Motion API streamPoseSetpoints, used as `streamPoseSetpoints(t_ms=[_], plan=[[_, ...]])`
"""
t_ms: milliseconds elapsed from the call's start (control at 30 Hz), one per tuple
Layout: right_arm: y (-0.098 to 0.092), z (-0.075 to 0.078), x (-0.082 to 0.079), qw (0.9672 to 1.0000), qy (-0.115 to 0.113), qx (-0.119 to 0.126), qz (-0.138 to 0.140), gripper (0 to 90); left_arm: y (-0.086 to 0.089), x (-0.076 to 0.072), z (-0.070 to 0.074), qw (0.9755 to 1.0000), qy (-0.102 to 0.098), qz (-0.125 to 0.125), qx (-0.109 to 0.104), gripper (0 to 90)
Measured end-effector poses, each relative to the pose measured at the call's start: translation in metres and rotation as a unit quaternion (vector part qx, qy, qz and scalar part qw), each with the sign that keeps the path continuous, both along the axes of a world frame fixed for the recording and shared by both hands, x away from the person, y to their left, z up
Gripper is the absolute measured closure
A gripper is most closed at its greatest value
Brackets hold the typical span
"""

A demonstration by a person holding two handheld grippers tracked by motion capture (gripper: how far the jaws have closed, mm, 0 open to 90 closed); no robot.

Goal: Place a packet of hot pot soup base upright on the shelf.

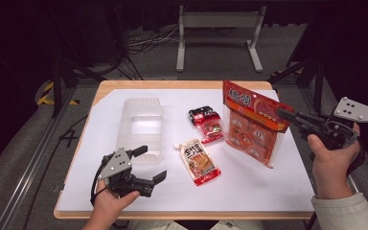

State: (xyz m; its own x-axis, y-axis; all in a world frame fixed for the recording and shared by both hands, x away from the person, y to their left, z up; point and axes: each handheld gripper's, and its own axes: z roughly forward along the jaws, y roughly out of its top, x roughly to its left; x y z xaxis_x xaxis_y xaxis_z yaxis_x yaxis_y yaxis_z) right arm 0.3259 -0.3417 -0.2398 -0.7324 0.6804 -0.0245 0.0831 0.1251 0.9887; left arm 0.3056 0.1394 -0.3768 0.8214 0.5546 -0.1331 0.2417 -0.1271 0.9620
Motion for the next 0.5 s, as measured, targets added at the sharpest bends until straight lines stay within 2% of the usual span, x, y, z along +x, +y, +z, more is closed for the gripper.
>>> streamPoseSetpoints(t_ms=[100,367,500], plan=[[0.007,0.004,-0.001,0.9999,-0.005,-0.003,0.011,90.0,-0.004,0.004,0.001,1.0,0.003,-0.002,-0.001,2.2],[0.025,0.015,0.0,0.9992,-0.014,-0.003,0.038,90.0,-0.019,0.022,0.004,0.9996,-0.002,-0.027,-0.008,2.8],[0.037,0.019,0.002,0.9983,-0.018,-0.003,0.055,90.0,-0.024,0.03,0.006,0.9995,-0.005,-0.031,-0.009,3.3]])
